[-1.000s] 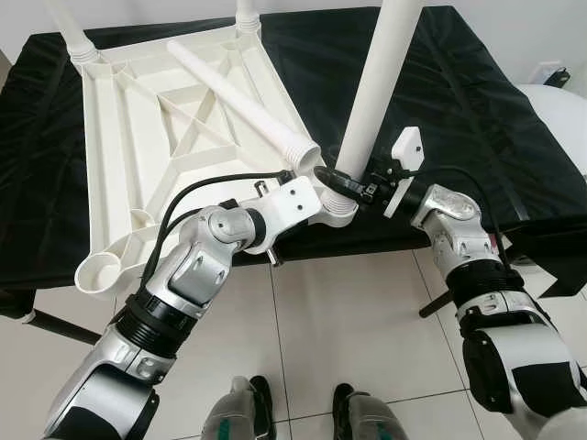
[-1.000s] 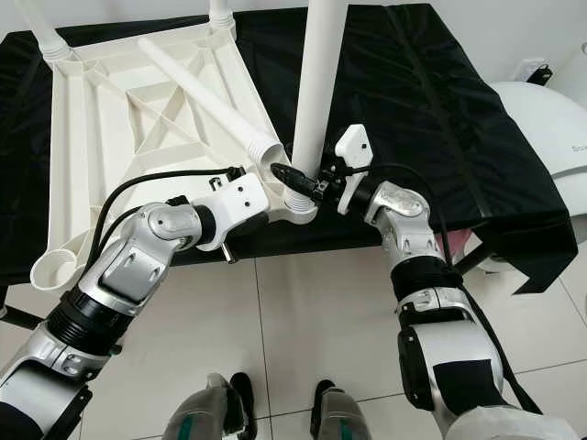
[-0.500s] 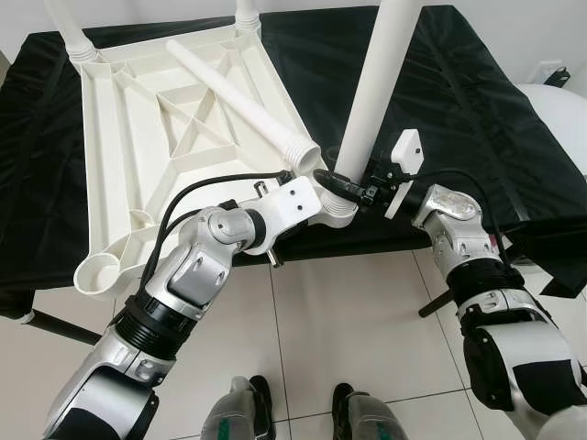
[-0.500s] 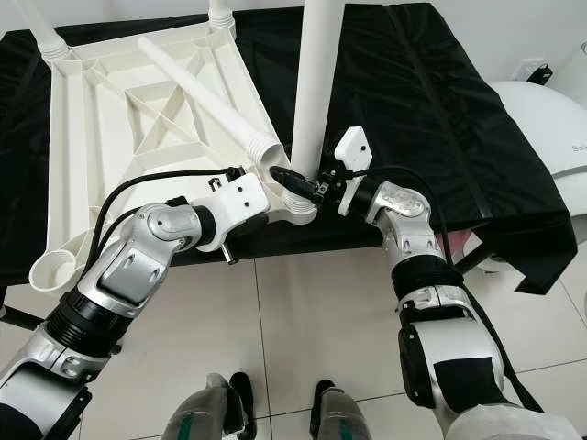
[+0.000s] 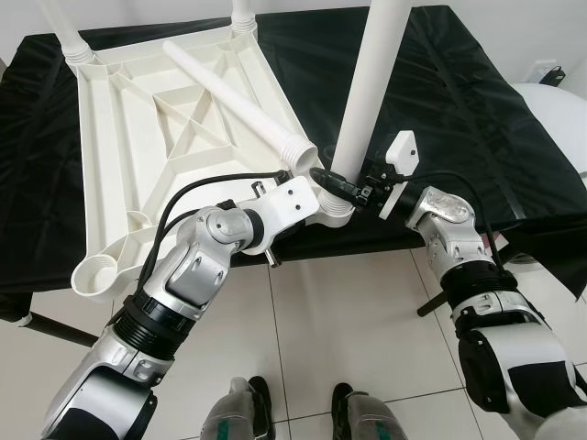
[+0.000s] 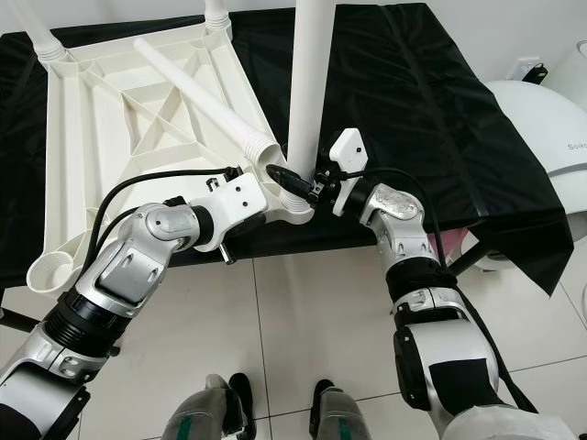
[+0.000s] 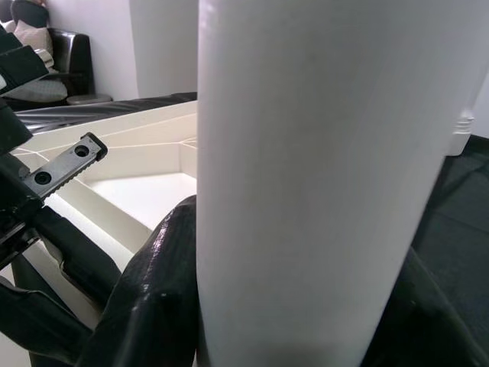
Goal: Building children table
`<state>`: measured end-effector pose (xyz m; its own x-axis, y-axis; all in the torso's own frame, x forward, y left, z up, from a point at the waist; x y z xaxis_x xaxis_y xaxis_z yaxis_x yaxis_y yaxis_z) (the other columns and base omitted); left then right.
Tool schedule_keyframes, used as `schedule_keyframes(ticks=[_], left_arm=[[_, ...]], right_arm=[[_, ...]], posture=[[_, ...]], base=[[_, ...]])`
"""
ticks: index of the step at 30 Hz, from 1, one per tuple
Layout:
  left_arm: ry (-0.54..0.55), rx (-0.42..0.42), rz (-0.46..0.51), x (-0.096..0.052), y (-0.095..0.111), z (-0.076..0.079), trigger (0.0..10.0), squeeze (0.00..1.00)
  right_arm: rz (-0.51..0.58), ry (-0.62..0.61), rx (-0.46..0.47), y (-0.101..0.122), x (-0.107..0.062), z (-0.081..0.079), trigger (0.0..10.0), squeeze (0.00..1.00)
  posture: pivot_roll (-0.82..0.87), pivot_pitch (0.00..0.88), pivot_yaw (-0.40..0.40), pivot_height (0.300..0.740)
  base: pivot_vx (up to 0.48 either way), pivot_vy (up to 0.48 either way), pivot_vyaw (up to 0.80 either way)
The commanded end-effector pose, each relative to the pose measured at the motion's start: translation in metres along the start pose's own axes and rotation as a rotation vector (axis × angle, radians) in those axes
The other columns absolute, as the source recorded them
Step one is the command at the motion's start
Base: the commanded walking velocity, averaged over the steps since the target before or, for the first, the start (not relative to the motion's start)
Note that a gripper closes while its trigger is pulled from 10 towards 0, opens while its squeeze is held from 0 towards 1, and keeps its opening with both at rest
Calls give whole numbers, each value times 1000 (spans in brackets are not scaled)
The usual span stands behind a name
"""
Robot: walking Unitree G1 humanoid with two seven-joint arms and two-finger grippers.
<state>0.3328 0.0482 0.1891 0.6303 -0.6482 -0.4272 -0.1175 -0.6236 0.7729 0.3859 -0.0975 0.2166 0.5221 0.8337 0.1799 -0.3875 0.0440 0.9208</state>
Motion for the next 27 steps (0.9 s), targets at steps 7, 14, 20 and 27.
schedule_keyframes(ticks=[7,14,20,27], left_arm=[[-89,-6,-11,5,-4,20,10000,0],[-90,-5,-9,5,-3,20,10000,0],[-90,-4,-9,6,-3,20,10000,0],[-90,-4,-9,6,-3,19,10000,0]], right_arm=[[-87,-77,64,-26,-13,-3,10000,0],[-74,-88,56,-25,-14,-5,10000,0],[-66,-120,53,-26,-16,-5,10000,0],[-46,-169,51,-25,-18,-5,10000,0]], posture=[[-110,214,15,740],[-112,210,15,740],[-112,210,15,740],[-118,214,18,740]], base=[[0,0,0],[0,0,0],[0,0,0],[0,0,0]])
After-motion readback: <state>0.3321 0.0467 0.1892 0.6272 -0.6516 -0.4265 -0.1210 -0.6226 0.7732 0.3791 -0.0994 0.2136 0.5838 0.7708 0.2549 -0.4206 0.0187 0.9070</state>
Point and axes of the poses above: a point about 5 cm out from each wrist's last joint towards the gripper, its own x axis pointing out of the wrist towards the gripper, its own y axis along the axis of the wrist's last joint, z = x × y, the point moved 3 cm from there along x, pointing out of the wrist towards the gripper, and after that the axes turned 5 degrees about -x, right-handed, at the moved point
